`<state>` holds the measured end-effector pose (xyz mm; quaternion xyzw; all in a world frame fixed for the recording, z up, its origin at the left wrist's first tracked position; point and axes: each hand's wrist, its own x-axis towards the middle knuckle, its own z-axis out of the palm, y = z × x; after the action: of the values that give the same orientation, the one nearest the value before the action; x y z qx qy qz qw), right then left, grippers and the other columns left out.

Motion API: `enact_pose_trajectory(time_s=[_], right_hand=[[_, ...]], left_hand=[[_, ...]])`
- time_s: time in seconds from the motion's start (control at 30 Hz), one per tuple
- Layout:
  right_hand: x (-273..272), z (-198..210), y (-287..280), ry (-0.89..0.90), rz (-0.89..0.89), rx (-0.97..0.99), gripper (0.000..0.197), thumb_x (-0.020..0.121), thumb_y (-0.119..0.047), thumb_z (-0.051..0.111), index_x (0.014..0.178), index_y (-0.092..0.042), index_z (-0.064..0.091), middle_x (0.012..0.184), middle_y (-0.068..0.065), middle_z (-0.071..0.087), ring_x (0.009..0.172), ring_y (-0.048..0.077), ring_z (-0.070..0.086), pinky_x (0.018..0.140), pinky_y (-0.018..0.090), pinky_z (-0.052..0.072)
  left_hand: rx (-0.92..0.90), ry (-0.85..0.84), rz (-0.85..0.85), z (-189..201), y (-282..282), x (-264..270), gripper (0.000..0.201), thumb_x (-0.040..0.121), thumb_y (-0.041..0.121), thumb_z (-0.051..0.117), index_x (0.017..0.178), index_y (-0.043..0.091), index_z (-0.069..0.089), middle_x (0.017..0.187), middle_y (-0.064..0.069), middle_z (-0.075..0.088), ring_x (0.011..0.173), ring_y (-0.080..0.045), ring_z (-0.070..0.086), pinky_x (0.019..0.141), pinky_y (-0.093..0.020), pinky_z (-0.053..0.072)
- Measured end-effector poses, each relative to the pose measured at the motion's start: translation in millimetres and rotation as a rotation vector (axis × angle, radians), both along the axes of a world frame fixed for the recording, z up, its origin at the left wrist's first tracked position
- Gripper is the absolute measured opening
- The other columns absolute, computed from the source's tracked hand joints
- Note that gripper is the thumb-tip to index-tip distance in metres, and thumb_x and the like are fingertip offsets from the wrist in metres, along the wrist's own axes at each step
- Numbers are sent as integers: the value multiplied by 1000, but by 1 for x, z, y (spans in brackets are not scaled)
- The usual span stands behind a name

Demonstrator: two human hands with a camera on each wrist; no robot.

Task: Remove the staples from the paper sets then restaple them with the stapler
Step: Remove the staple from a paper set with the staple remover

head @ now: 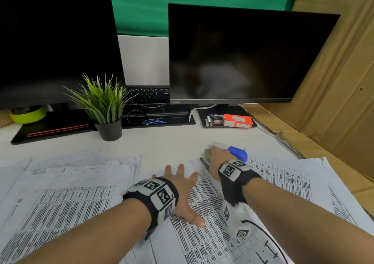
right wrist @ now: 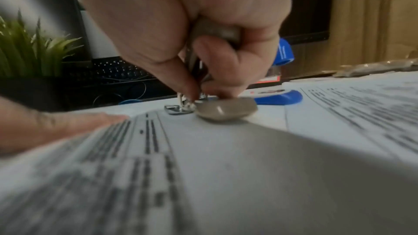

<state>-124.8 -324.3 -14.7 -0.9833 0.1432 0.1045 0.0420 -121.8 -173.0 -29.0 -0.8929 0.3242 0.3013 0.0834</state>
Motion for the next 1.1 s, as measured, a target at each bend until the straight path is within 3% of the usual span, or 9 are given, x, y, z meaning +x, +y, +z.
enact_pose_trajectory(time_s=[0.27,0.47,0.6,0.67,0.7,0.8,0.93,1.0,1.1], right_hand=[[23,-11,-7,-40,-38,79,34,86,-7,47,119,-14,43,113,9,55,90,24,56,83,40,54],[46,-9,-18,-90,-22,170,33,90,-27,41,123,-19,43,120,8,54,99,33,57,86,40,48],[36,7,-39,-235,-151,412,53,93,-12,48,144,-16,35,133,14,52,115,33,55,98,34,44],[23,14,-47,-302,-167,550,58,93,-11,51,147,-21,33,129,13,56,99,27,59,87,33,50],[14,17,-48,-329,-166,616,57,93,-11,52,146,-23,35,121,13,60,84,24,59,74,31,52],[-17,22,-50,-331,-220,845,50,94,-7,51,138,-30,45,87,15,61,51,18,47,42,23,40],[-45,17,-45,-250,-167,884,47,93,-2,49,131,-29,52,73,17,50,41,14,39,40,20,33],[-51,13,-38,-210,-158,865,44,93,-2,49,129,-26,53,64,10,46,34,9,35,37,18,32],[-54,11,-28,-192,-119,804,36,92,0,50,123,-18,55,54,-1,44,30,7,35,34,18,31]], left_hand=[[4,16,7,0,0,1,132,61,81,66,147,38,-25,156,-6,-31,144,-41,-22,111,-71,3],[-6,34,9,2,0,3,133,60,80,68,147,39,-24,157,-4,-31,143,-41,-23,110,-72,0],[-45,12,-4,4,1,4,130,61,78,69,150,37,-18,159,-5,-25,145,-41,-18,111,-70,1],[-106,-14,15,7,2,2,121,66,74,69,153,33,-5,162,-7,-9,148,-39,-5,115,-65,10],[-168,-44,33,10,4,2,112,71,70,69,154,27,6,161,-9,8,147,-36,10,116,-58,19],[-437,-210,160,14,21,9,63,84,51,65,133,15,47,129,-6,54,121,-26,51,97,-36,45],[-440,-316,327,13,55,16,19,91,35,57,90,16,55,98,-3,58,94,-21,58,78,-30,47],[-376,-311,351,11,65,13,28,92,34,56,73,19,44,84,1,51,84,-19,53,71,-27,41],[-304,-251,349,9,73,11,32,90,42,58,86,10,56,92,-3,53,91,-22,52,73,-26,37]])
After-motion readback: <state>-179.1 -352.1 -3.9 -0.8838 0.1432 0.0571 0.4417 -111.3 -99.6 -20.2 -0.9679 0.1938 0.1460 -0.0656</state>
